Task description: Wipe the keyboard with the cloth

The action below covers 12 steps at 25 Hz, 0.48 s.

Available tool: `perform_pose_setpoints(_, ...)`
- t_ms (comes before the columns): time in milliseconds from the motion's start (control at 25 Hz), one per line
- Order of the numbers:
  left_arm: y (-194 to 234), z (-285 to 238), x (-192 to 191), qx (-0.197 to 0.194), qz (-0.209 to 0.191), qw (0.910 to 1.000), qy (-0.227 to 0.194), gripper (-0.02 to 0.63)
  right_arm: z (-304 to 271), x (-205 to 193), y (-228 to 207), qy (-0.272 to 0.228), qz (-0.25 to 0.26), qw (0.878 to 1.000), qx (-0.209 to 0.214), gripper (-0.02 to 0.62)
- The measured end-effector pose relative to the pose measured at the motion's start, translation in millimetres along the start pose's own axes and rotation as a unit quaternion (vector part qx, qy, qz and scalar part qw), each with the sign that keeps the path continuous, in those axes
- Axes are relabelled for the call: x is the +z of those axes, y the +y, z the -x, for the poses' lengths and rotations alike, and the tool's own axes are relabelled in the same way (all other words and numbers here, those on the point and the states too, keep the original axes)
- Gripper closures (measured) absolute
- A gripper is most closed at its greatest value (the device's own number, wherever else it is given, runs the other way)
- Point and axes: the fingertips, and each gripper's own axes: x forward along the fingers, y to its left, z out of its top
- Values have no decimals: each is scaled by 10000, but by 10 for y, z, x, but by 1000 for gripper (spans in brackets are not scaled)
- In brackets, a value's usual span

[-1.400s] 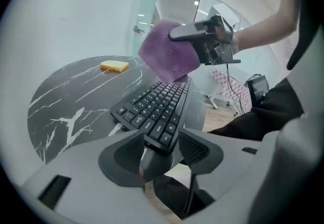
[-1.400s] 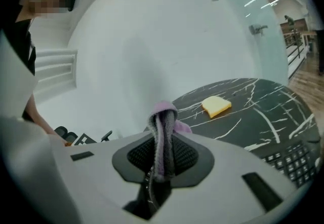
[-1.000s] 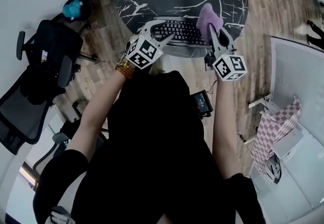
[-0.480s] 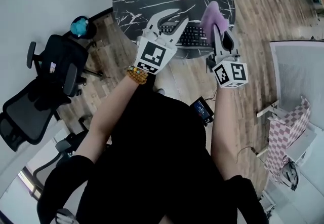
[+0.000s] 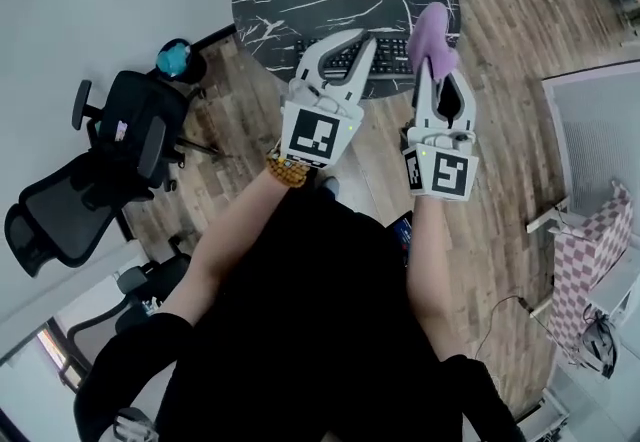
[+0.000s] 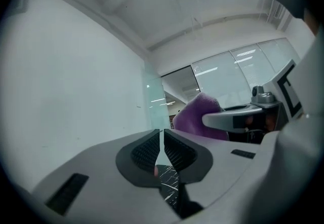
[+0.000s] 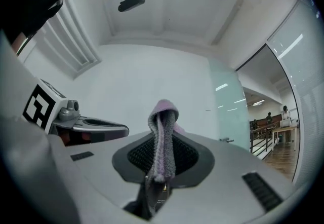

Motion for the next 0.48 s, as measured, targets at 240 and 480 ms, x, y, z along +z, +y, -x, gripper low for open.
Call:
perform_pose_setpoints(240,-396,398,-98,107,19,9995,294,589,611,-95,174,187,25,9994,-273,524)
perform_pose_setpoints(480,-804,680,-259,-32,-7,9984,561,589,1029,-276,198,291,-356,9980,-432,525)
